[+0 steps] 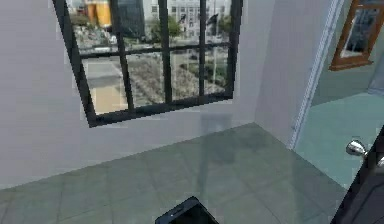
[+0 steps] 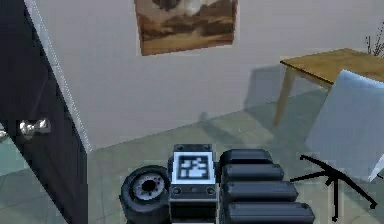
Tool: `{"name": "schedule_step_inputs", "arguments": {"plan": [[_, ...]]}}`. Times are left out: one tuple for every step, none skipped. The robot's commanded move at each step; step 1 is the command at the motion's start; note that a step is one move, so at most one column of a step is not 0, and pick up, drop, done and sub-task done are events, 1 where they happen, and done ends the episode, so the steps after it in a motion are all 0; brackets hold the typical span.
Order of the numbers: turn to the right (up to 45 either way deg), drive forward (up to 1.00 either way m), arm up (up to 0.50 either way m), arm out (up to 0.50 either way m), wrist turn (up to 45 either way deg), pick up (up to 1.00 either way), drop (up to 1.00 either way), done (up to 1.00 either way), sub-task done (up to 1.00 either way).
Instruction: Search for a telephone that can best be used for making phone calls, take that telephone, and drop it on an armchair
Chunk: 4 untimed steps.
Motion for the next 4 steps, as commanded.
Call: {"name": "schedule_step_inputs", "arguments": {"plan": [[0.0, 0.75, 0.00, 0.00, 0.0, 0.00, 0.00, 0.00, 0.00], [27.0, 0.00, 0.00, 0.00, 0.0, 0.00, 0.00, 0.00, 0.00], [3.0, 0.00, 0.00, 0.00, 0.0, 0.00, 0.00, 0.00, 0.00], [0.0, 0.70, 0.00, 0.00, 0.0, 0.00, 0.00, 0.00, 0.00]]}}
